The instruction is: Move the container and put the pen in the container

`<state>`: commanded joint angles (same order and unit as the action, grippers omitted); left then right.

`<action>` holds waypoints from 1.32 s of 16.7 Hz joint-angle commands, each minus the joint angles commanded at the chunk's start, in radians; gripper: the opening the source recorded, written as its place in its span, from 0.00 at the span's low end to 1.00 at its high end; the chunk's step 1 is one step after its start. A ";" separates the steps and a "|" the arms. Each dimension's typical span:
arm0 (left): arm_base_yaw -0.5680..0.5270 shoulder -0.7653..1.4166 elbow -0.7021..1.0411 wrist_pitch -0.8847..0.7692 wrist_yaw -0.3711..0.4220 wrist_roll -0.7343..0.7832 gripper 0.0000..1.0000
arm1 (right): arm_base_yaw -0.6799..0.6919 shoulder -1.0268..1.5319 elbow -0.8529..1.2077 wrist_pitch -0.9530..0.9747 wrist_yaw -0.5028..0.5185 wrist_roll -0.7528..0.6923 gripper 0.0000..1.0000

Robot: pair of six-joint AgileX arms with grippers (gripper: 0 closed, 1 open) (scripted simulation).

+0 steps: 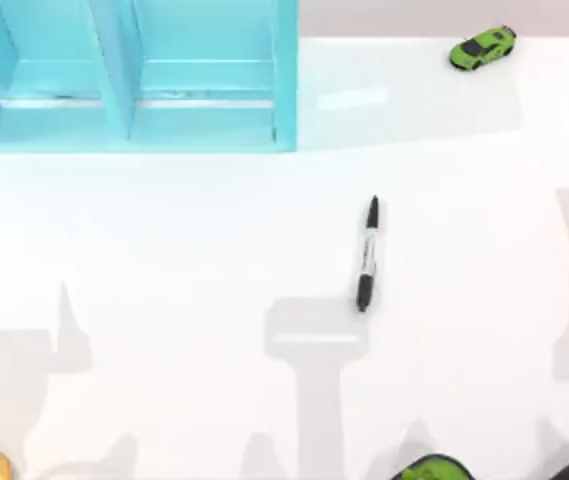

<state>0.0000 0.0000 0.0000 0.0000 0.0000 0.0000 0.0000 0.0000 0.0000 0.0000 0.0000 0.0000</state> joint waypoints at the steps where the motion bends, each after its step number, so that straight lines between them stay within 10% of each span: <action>1: 0.000 0.000 0.000 0.000 0.000 0.000 1.00 | 0.000 0.000 0.000 0.000 0.000 0.000 1.00; 8: 0.000 0.000 0.000 0.000 0.000 0.000 1.00 | -0.062 0.215 0.186 -0.157 0.000 -0.058 1.00; 22: 0.000 0.000 0.000 0.000 0.000 0.000 1.00 | -0.384 1.402 1.203 -0.970 0.000 -0.368 1.00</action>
<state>0.0000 0.0000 0.0000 0.0000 0.0000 0.0000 -0.3844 1.4018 1.2030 -0.9705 -0.0001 -0.3677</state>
